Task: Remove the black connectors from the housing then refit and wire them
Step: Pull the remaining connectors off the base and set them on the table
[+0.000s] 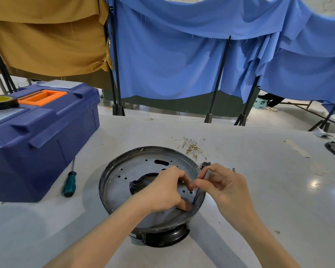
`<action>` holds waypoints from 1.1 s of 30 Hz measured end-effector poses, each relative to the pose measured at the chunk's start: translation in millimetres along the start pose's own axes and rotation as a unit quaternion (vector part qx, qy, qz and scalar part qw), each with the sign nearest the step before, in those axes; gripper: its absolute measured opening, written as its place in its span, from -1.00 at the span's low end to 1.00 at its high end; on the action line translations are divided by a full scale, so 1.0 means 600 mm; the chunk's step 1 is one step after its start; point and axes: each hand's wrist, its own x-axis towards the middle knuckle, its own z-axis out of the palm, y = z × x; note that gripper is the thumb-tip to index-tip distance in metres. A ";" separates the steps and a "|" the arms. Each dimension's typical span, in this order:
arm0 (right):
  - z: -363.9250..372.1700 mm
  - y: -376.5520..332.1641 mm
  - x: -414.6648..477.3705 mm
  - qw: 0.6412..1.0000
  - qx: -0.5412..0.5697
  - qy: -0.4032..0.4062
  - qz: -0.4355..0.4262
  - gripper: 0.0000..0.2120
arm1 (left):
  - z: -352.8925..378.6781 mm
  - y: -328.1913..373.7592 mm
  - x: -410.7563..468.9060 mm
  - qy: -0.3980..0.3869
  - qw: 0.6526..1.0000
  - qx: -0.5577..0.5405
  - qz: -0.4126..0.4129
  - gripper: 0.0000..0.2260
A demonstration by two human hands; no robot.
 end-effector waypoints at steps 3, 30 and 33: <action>0.000 -0.003 0.000 0.998 -0.046 0.041 0.003 -0.78 | -0.002 0.002 -0.001 0.008 0.998 -0.062 0.003 -0.78; 0.011 -0.018 0.020 0.991 -0.120 0.053 0.002 -0.88 | 0.006 0.009 0.007 -0.011 0.991 -0.136 0.000 -0.93; -0.001 -0.028 0.022 0.990 -0.136 -0.013 -0.035 -0.87 | 0.008 0.004 0.007 -0.009 0.991 -0.136 -0.017 -0.92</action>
